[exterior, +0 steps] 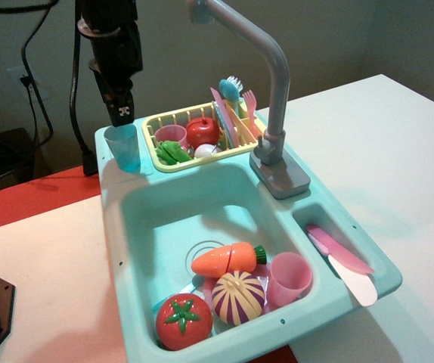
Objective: Put cup from counter to sink
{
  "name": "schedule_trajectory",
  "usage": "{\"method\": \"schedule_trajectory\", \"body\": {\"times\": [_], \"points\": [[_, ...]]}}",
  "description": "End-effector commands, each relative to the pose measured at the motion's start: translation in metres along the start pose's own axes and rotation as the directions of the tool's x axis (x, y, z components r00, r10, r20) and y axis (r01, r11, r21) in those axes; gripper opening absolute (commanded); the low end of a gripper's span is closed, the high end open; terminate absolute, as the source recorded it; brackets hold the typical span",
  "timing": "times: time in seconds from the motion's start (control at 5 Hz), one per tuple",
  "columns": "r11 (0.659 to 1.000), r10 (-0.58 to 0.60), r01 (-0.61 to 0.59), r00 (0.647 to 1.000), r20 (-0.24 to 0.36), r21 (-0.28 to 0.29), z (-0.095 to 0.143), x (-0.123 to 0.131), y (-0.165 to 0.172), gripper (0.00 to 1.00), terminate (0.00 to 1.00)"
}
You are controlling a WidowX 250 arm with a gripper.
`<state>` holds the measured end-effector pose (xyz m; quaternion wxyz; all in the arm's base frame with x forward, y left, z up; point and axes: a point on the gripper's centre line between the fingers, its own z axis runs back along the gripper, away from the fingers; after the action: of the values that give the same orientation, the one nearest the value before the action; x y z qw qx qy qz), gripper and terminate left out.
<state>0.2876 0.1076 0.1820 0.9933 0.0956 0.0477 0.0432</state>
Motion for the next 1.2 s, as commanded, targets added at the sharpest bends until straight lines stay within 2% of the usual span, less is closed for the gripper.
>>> {"method": "schedule_trajectory", "body": {"times": [0.0,0.2,0.6,0.8,1.0], "points": [[1.000,0.015,-0.015,1.000,0.016,0.018,0.009,0.000,0.002,1.00,0.00],[1.000,0.014,-0.015,1.000,0.005,0.021,0.010,-0.006,0.003,1.00,0.00],[0.998,0.009,-0.007,0.999,-0.041,0.055,-0.024,-0.008,0.001,1.00,0.00],[0.998,0.014,-0.013,1.000,-0.010,0.061,-0.032,-0.011,0.003,0.00,0.00],[0.998,0.020,-0.020,1.000,0.003,0.062,-0.032,-0.014,0.004,0.00,0.00]]}}
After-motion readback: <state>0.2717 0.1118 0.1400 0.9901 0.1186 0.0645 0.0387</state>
